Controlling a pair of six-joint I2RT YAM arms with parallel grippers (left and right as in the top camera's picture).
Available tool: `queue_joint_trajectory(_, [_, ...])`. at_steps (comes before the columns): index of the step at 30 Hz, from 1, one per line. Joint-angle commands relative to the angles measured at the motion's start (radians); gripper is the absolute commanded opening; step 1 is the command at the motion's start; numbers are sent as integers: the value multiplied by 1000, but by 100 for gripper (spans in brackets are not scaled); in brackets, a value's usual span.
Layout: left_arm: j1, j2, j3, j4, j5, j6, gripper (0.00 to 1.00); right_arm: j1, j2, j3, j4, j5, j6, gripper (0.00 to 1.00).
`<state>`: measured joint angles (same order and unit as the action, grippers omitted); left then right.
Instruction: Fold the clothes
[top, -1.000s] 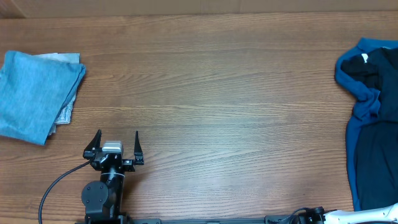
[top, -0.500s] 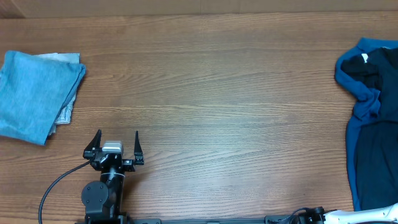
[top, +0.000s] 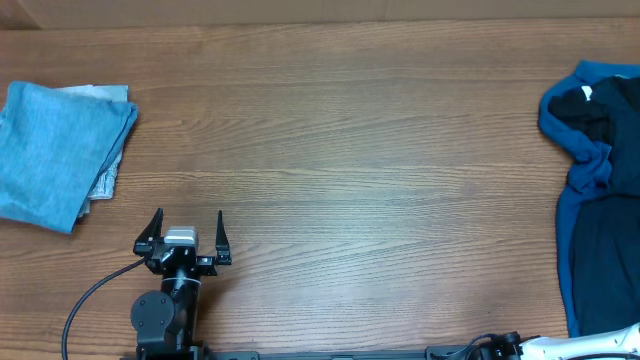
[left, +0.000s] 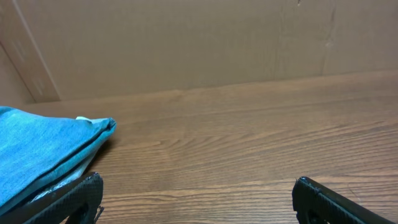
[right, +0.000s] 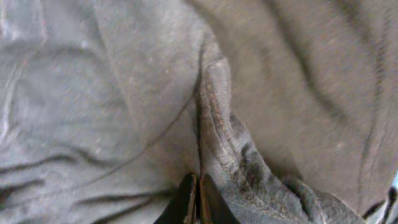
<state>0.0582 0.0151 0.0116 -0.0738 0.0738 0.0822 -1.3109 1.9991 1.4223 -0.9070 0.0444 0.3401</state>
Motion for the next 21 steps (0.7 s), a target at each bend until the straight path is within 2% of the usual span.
queue_joint_trajectory(1, [-9, -9, -7, 3, -4, 16, 100, 110, -21, 130, -53, 37, -6, 4])
queue_joint_trajectory(6, [-9, -9, -7, 3, -4, 16, 100, 308, -82, 298, -168, 33, -26, 4])
queue_joint_trajectory(10, [-9, -9, -7, 3, -4, 16, 100, 526, -143, 330, -208, -21, -33, 4])
queue_joint_trajectory(14, [-9, -9, -7, 3, -4, 16, 100, 922, -168, 331, -212, -133, -18, 4])
queue_joint_trajectory(16, [-9, -9, -7, 3, -4, 16, 100, 1072, -168, 331, -186, -143, 6, 4])
queue_joint_trajectory(21, [-9, -9, -7, 3, -4, 16, 100, 1511, -168, 331, -16, -142, 35, 4])
